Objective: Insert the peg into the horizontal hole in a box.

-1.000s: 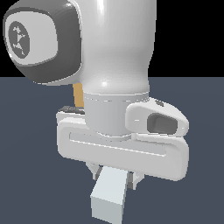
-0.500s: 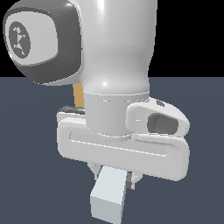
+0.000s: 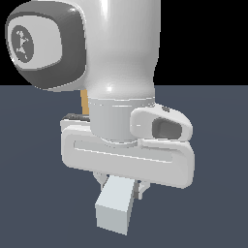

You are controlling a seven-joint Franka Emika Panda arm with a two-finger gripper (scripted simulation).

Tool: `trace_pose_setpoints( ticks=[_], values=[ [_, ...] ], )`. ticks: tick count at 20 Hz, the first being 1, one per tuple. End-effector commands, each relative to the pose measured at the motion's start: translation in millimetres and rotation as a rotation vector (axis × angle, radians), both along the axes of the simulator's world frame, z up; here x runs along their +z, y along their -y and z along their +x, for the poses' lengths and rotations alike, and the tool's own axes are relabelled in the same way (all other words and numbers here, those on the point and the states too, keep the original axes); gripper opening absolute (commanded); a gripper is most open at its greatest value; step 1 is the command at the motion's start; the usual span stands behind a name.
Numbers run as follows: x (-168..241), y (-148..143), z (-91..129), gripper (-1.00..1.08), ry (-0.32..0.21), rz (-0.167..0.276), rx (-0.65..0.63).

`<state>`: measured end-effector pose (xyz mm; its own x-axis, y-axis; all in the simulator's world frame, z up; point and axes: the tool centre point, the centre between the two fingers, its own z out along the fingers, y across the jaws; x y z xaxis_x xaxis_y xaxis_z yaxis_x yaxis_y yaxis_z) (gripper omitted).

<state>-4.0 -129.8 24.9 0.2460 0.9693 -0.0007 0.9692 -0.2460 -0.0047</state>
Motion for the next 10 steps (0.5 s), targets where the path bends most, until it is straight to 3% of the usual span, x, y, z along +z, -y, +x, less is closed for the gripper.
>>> trace_pose_setpoints(
  ticks=[1,10],
  values=[
    [6,-10,-3,-1.0,0.005,0.0,0.01],
    [27,-66,-35,-1.0,0.005,0.0,0.064]
  ],
)
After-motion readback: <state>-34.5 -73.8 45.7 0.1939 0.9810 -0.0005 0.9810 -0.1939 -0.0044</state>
